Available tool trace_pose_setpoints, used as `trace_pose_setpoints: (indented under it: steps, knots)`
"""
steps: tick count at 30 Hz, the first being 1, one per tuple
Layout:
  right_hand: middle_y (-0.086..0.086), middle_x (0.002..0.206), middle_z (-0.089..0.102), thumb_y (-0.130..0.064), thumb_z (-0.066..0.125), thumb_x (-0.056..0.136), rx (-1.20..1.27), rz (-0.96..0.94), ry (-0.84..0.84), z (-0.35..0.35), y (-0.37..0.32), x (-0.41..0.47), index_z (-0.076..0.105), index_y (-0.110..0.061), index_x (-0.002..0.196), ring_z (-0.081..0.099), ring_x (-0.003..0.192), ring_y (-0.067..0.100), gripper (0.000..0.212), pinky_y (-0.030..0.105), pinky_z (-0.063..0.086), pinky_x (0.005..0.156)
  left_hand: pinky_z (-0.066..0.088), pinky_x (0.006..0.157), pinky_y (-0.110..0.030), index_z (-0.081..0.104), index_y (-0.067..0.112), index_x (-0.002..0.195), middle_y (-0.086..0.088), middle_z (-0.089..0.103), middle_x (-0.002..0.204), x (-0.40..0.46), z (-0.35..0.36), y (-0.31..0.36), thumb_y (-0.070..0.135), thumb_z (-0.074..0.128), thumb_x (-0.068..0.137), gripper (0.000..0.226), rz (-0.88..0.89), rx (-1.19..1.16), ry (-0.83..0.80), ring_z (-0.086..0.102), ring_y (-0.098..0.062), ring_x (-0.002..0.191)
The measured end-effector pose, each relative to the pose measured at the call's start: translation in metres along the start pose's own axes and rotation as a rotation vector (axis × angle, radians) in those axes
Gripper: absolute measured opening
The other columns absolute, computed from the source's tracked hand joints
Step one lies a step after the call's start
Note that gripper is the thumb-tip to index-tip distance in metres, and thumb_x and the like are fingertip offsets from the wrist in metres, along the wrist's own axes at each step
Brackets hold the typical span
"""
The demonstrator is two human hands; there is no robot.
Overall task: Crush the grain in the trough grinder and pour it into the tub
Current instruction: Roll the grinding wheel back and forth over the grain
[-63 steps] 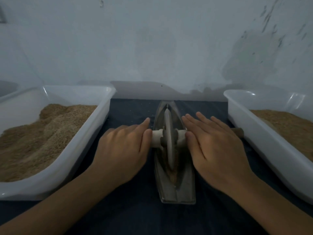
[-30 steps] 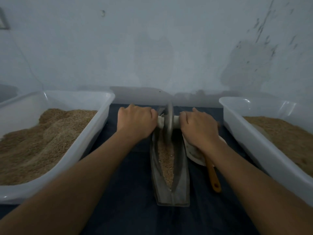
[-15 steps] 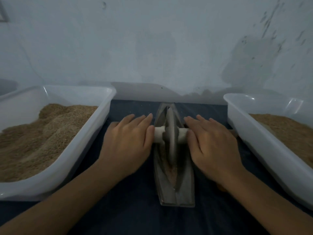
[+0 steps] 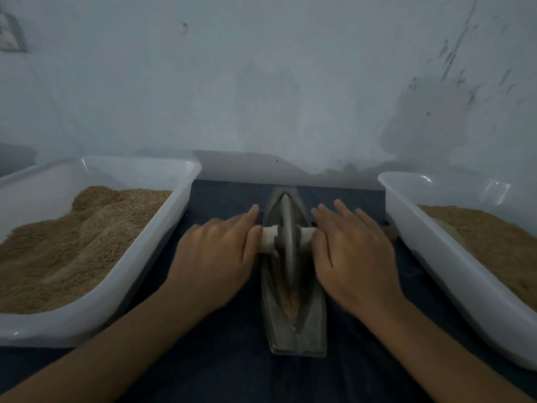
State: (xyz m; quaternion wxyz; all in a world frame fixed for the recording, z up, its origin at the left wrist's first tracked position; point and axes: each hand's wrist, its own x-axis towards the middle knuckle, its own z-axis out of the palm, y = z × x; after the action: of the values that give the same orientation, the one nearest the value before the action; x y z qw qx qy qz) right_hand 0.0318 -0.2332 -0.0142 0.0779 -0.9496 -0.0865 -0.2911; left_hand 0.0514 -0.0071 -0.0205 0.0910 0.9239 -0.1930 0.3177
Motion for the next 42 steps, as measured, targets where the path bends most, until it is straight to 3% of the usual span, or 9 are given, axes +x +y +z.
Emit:
trace_pose_setpoints:
  steps: [5, 11, 17, 21, 24, 30, 33, 37, 42]
  knots:
    - [-0.009, 0.147, 0.057, -0.034, 0.034, 0.100, 0.153, -0.077, 0.051, -0.014, 0.009, -0.025, 0.060, -0.022, 0.143, 0.041, 0.145, 0.009, 0.052, 0.039, 0.029, 0.123, 0.051, 0.067, -0.037, 0.050, 0.020, 0.152, 0.004, 0.070, 0.131, -0.027, -0.017, 0.005, 0.046, 0.026, 0.110, 0.055, 0.081, 0.052, 0.033, 0.070, -0.018, 0.090]
    - [-0.004, 0.149, 0.057, -0.038, 0.019, 0.098, 0.113, 0.062, -0.144, 0.012, 0.014, 0.035, 0.062, -0.021, 0.141, 0.036, 0.149, 0.014, 0.064, 0.038, 0.019, 0.126, 0.036, 0.060, -0.033, 0.062, 0.029, 0.129, 0.006, 0.074, 0.104, 0.037, 0.014, 0.000, 0.038, 0.015, 0.105, 0.054, -0.007, 0.333, -0.101, 0.063, -0.023, 0.076]
    - [0.005, 0.108, 0.075, -0.030, 0.028, 0.107, 0.120, 0.230, -0.170, 0.025, 0.015, 0.072, 0.057, -0.025, 0.067, 0.050, 0.138, 0.029, 0.049, 0.045, 0.037, 0.108, 0.033, 0.061, -0.038, 0.043, 0.021, 0.086, 0.000, 0.062, 0.085, 0.086, 0.033, -0.002, 0.027, 0.049, 0.101, 0.017, -0.052, 0.397, -0.236, 0.046, -0.023, 0.066]
    - [0.001, 0.143, 0.062, -0.036, 0.023, 0.103, 0.125, 0.151, -0.133, 0.013, 0.014, 0.032, 0.066, -0.023, 0.135, 0.043, 0.145, 0.019, 0.056, 0.040, 0.027, 0.122, 0.036, 0.058, -0.036, 0.056, 0.022, 0.110, -0.001, 0.068, 0.092, 0.047, 0.015, 0.007, 0.030, 0.042, 0.104, 0.018, 0.047, 0.388, -0.143, 0.052, -0.023, 0.062]
    - [-0.005, 0.145, 0.060, -0.037, 0.028, 0.101, 0.131, 0.033, 0.009, -0.004, 0.005, -0.015, 0.061, -0.021, 0.142, 0.045, 0.143, 0.014, 0.055, 0.039, 0.030, 0.122, 0.047, 0.065, -0.037, 0.047, 0.019, 0.150, 0.002, 0.070, 0.125, 0.003, -0.008, 0.008, 0.041, 0.019, 0.109, 0.054, 0.071, 0.273, -0.073, 0.066, -0.024, 0.080]
    - [-0.009, 0.149, 0.055, -0.039, 0.029, 0.104, 0.111, -0.066, 0.018, -0.013, 0.009, -0.026, 0.056, -0.024, 0.147, 0.042, 0.145, 0.010, 0.053, 0.035, 0.027, 0.123, 0.050, 0.066, -0.037, 0.044, 0.017, 0.156, 0.000, 0.069, 0.132, -0.019, -0.021, 0.009, 0.047, 0.017, 0.109, 0.062, 0.068, 0.179, -0.060, 0.069, -0.022, 0.085]
    - [-0.006, 0.147, 0.058, -0.040, 0.022, 0.103, 0.091, -0.038, -0.067, 0.002, 0.012, 0.011, 0.059, -0.023, 0.144, 0.042, 0.145, 0.012, 0.058, 0.034, 0.022, 0.124, 0.041, 0.059, -0.031, 0.048, 0.018, 0.143, 0.004, 0.067, 0.130, 0.015, -0.004, 0.000, 0.043, -0.002, 0.101, 0.070, 0.083, 0.321, -0.182, 0.062, -0.018, 0.079]
    - [-0.003, 0.151, 0.055, -0.036, 0.021, 0.106, 0.077, 0.081, -0.189, 0.025, 0.023, 0.069, 0.063, -0.024, 0.139, 0.033, 0.151, 0.015, 0.055, 0.040, 0.020, 0.125, 0.044, 0.063, -0.037, 0.041, 0.020, 0.096, -0.003, 0.061, 0.093, 0.068, 0.024, -0.007, 0.029, 0.034, 0.105, 0.015, 0.005, 0.384, -0.260, 0.055, -0.027, 0.073]
    - [0.000, 0.149, 0.057, -0.033, 0.022, 0.109, 0.067, 0.100, -0.188, 0.021, 0.023, 0.056, 0.064, -0.021, 0.138, 0.036, 0.150, 0.017, 0.053, 0.040, 0.024, 0.122, 0.031, 0.057, -0.037, 0.043, 0.019, 0.090, 0.000, 0.054, 0.076, 0.072, 0.022, 0.001, 0.027, 0.044, 0.103, 0.014, -0.009, 0.380, -0.200, 0.042, -0.022, 0.058]
